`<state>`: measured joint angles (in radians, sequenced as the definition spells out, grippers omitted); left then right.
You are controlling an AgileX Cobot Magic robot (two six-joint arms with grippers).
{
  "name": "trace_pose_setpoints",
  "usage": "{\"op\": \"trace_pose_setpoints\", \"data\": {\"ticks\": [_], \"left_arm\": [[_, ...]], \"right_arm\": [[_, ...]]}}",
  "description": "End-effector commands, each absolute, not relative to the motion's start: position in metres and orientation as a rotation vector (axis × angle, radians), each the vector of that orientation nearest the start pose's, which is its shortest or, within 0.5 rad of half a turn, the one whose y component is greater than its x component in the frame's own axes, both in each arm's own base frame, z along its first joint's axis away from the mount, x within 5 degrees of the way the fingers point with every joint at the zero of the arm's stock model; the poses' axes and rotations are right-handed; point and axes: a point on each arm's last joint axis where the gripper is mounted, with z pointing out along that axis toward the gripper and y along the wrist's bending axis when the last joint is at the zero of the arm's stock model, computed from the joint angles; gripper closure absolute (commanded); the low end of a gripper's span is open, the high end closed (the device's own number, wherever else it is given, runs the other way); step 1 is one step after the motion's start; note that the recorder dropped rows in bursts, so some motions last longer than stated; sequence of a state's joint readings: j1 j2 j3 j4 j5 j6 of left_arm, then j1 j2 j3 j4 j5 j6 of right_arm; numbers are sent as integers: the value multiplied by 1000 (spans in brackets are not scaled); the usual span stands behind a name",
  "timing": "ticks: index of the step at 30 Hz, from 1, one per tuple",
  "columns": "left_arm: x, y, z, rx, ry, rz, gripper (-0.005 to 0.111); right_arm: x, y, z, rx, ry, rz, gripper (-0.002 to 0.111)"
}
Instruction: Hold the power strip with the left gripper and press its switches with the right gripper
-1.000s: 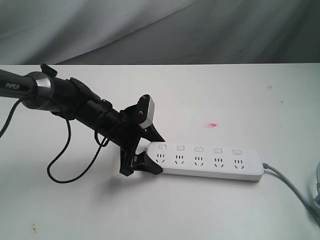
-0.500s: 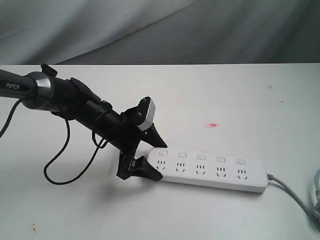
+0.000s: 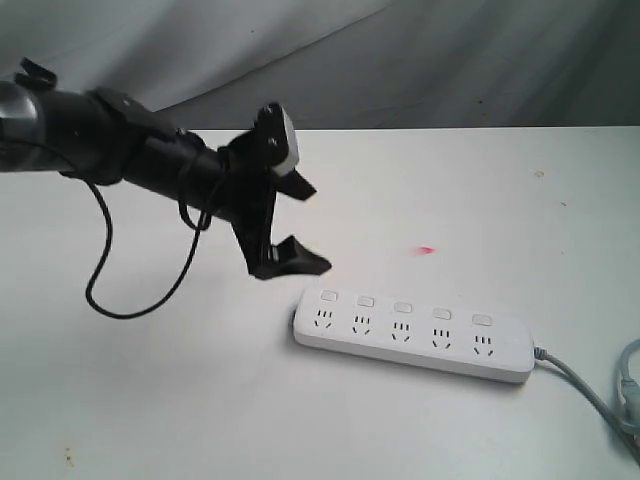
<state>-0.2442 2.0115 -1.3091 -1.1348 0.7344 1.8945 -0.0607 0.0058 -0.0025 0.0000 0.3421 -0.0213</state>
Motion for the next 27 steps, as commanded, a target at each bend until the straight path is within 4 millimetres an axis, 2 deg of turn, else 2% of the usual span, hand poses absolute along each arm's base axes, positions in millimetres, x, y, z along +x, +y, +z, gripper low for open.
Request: {"op": "trace_pose_setpoints", "data": {"ticks": [1,3,6,9,11,12,14,15,20,27], "left_arm": [[382,-140,255,1245,1783,-367,2],[375,-133,290,1127,1757,-289,6],[360,-122,332,1010,1707,-234,27],[336,-119,362,1081,1618,-214,68],[315,-118,378,1166,1577,-230,101],[305,-118,385,1207,1552,-229,106],[286,-117,397,1256,1528,-258,106],[279,-116,403,1225,1547,-300,106],[236,-108,441,929,1647,-511,106],[176,-94,482,915,1476,-449,106]], "right_arm": [[53,-3,182,29,1824,-64,108],[53,-3,182,29,1824,-64,108],[53,-3,182,29,1824,-64,108],[53,-3,182,29,1824,-64,108],[53,-3,182,29,1824,-64,108],[53,-3,182,29,1824,-64,108],[53,-3,182,29,1824,-64,108],[53,-3,182,29,1824,-64,108],[53,-3,182,29,1824,-64,108],[53,-3,182,29,1824,-64,108]]}}
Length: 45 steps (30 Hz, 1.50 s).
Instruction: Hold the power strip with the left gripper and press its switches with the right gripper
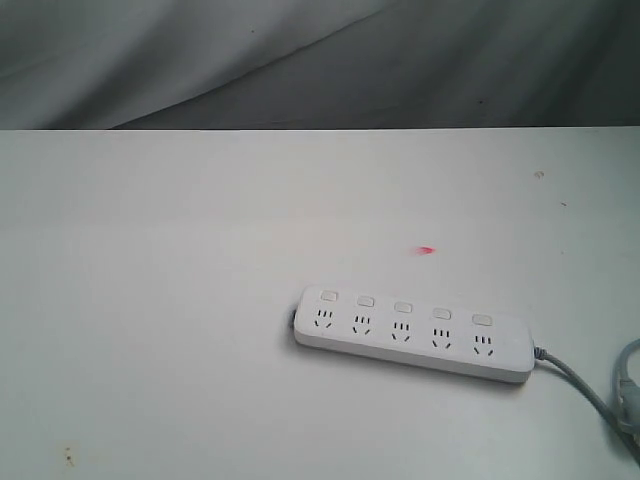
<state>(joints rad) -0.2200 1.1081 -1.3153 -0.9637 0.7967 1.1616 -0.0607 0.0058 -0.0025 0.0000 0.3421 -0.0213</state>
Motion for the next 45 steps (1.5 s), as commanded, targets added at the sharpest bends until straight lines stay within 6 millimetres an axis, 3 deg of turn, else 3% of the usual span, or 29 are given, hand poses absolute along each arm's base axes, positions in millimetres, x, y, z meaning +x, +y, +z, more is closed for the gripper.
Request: {"op": "trace_pose_setpoints", "data": {"ticks": [1,4,8,17,19,24,28,34,45], "left_arm": [[166,-92,487,915,1451,-435,106],[144,-85,495,939,1406,-357,106],[126,-60,495,979,1385,64,106],[94,-33,460,766,1313,287,106],[93,-30,445,712,1359,262,106],[95,-21,404,351,1502,19,106],[93,-15,368,170,1565,-81,106],[80,-8,317,25,1644,-129,106],[66,-7,256,-17,1703,-151,106]], "right_arm": [[53,-3,182,29,1824,-64,108],[53,-3,182,29,1824,-64,108],[53,-3,182,29,1824,-64,108],[53,-3,182,29,1824,-64,108],[53,-3,182,29,1824,-64,108],[53,-3,182,29,1824,-64,108],[53,-3,182,29,1824,-64,108],[53,-3,182,29,1824,-64,108],[53,-3,182,29,1824,-64,108]]}}
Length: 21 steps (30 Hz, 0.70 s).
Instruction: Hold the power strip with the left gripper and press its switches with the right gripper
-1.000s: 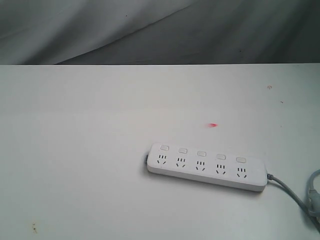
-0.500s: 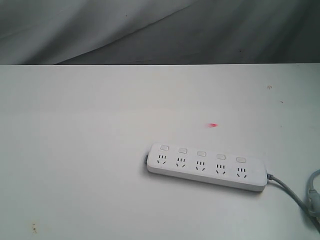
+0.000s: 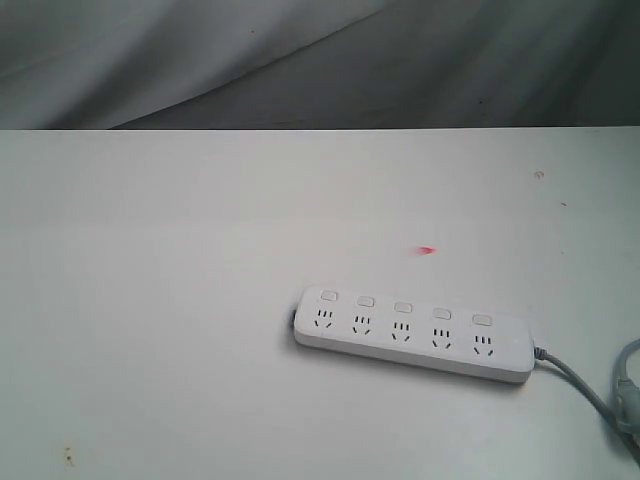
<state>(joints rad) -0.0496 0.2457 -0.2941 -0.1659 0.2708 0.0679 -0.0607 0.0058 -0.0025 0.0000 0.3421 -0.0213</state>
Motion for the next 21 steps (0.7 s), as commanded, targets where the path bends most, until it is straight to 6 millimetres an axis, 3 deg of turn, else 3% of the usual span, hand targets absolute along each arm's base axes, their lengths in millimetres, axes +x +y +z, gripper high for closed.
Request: {"op": "trace_pose_setpoints", "data": {"ticks": [1,21], "left_arm": [[64,-7,251,-25,1706,-159,106],[53,-4,194,-123,1763,-173,106]], "right_arm": [[53,-3,182,29,1824,-64,108],[53,-3,182,29,1824,-64,108]]}}
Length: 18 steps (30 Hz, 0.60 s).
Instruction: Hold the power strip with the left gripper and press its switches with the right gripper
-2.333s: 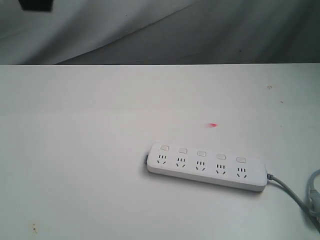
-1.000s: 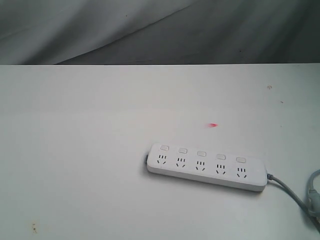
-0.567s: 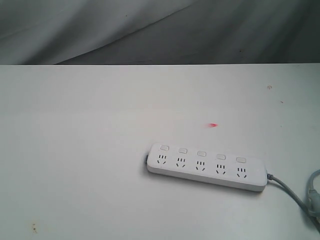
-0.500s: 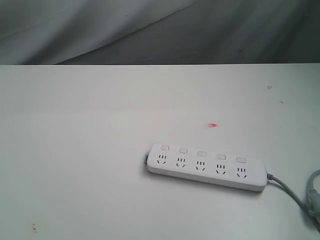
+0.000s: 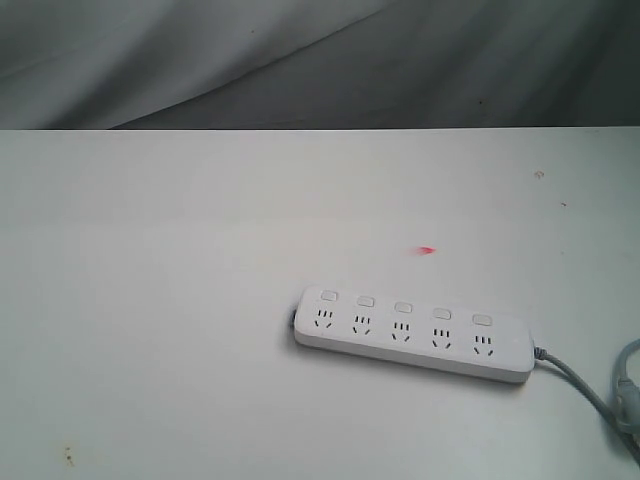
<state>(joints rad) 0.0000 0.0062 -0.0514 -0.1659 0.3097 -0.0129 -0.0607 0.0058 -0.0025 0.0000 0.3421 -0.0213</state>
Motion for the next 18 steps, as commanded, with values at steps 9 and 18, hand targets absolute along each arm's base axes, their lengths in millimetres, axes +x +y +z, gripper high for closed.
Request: {"op": "trace_pose_setpoints", "data": {"ticks": [9,18], "left_arm": [[54,-4,185,-59,1790,-107,106],[54,-4,185,-33,1791,-84,106]], "right_arm": [[53,-3,182,29,1824,-64,108],[53,-3,182,29,1824,-64,108]]}}
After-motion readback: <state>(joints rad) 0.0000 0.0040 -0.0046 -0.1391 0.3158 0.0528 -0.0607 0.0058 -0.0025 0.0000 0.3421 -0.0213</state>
